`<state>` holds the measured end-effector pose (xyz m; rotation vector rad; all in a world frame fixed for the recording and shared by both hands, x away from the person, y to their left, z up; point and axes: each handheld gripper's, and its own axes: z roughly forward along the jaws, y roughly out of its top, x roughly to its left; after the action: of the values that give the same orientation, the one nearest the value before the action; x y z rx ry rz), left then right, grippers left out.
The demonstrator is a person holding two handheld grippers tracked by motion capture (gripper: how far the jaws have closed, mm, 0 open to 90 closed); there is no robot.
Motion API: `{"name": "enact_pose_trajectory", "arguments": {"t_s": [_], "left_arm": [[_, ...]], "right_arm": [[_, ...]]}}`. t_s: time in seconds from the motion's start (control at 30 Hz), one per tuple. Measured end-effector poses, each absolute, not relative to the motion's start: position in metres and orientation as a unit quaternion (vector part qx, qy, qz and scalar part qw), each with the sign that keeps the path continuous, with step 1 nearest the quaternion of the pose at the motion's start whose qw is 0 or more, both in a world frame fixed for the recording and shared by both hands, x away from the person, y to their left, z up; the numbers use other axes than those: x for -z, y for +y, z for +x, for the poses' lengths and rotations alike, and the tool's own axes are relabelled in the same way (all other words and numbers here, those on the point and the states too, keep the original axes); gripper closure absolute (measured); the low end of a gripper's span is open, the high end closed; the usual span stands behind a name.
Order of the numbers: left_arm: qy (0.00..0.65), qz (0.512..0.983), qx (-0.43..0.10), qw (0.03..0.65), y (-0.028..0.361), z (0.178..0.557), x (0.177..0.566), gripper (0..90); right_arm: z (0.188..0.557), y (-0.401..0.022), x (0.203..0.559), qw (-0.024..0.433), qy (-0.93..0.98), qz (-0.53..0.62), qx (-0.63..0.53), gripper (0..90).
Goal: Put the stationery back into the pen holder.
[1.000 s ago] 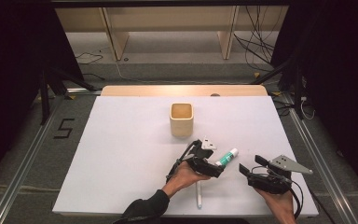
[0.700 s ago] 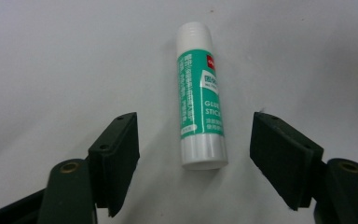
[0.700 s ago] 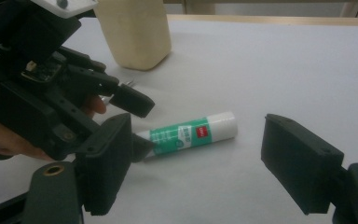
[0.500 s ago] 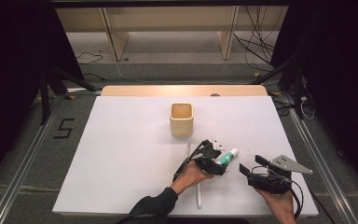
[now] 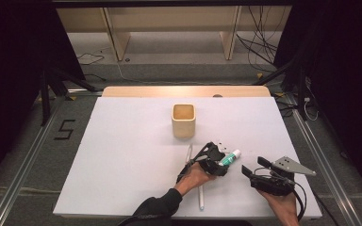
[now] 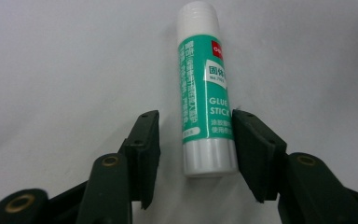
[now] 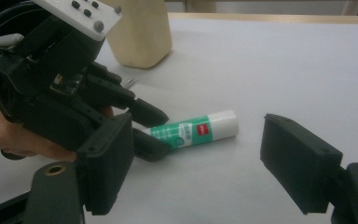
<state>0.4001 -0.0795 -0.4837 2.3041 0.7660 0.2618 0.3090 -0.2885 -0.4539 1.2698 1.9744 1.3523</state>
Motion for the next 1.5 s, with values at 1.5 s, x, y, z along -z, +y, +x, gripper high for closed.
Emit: {"name": "enact_pose_trajectory", "arguments": {"t_s": [1.5], "left_arm": [[0.350, 0.819, -0.098, 0.443, 0.063, 0.382, 0.455, 65.4]], "right_arm": [[0.311, -0.255, 0.448, 0.139, 0.716, 0.446, -0.519, 26.5]]}}
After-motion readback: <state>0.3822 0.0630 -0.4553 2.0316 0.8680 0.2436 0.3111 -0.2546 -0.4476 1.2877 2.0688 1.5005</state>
